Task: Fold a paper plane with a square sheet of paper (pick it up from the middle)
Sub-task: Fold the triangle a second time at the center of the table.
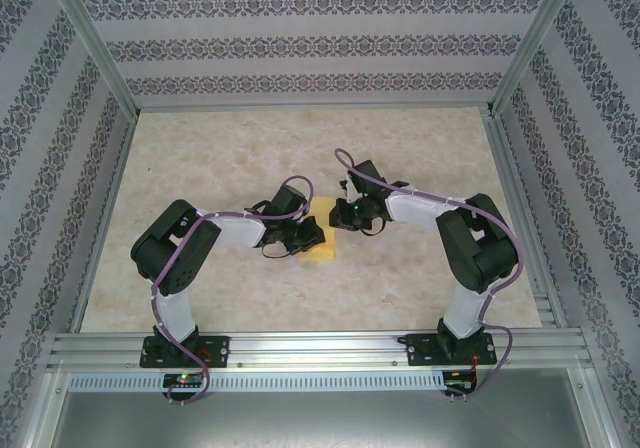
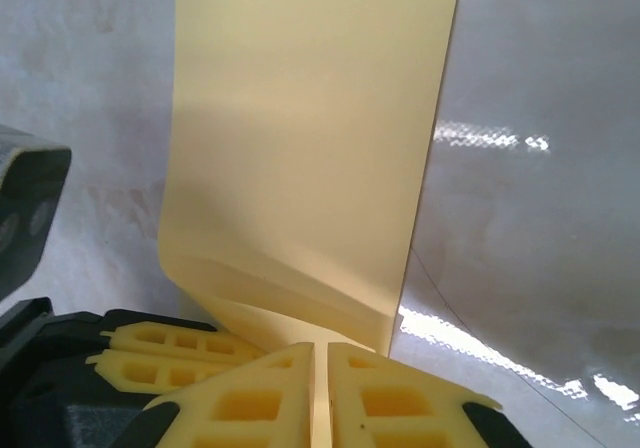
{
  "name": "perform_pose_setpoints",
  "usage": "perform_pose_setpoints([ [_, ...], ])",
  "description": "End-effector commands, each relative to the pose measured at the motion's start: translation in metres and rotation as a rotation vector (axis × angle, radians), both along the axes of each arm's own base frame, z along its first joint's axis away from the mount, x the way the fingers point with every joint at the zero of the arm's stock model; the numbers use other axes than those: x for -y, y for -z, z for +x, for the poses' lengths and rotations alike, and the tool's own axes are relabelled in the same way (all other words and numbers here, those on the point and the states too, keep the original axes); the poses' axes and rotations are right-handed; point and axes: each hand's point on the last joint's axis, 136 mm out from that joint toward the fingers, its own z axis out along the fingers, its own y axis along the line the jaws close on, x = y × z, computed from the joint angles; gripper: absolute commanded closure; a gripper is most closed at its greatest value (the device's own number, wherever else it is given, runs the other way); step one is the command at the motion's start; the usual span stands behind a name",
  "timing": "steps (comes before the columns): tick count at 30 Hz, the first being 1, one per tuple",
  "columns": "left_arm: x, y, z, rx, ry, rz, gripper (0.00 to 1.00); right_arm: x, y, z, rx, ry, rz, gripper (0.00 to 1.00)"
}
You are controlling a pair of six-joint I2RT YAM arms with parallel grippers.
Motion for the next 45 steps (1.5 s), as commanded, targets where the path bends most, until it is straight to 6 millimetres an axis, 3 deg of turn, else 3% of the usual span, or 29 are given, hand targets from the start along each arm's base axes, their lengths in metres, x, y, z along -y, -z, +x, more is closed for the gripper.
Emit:
perform_pose_setpoints([
  [1, -0.009, 0.017, -0.01, -0.046, -0.022, 0.065, 0.89, -0.007, 0.003, -0.005, -0.001, -0.024, -0.006, 0.9],
  [14, -0.004, 0.008, -0.007, -0.03, -0.017, 0.039, 0.9, -0.003, 0.036, -0.009, -0.069, -0.04, -0.065, 0.92],
  [19, 0.003, -0.019, 0.003, 0.047, 0.0, -0.009, 0.88, 0.007, 0.049, -0.014, -0.086, -0.051, -0.129, 0.92],
  [23, -0.004, -0.032, 0.016, 0.111, -0.011, 0.022, 0.88, 0.013, 0.055, -0.018, -0.092, -0.059, -0.158, 0.93],
  [31, -0.007, -0.013, 0.02, 0.066, -0.011, 0.071, 0.89, 0.015, 0.06, -0.019, -0.099, -0.061, -0.171, 0.93],
  [41, -0.036, 0.017, 0.016, 0.009, -0.049, 0.228, 0.89, 0.021, 0.072, -0.025, -0.119, -0.078, -0.211, 0.93],
  [45, -0.043, 0.018, 0.016, 0.006, -0.058, 0.264, 0.89, 0.03, 0.082, -0.031, -0.138, -0.088, -0.263, 0.94],
])
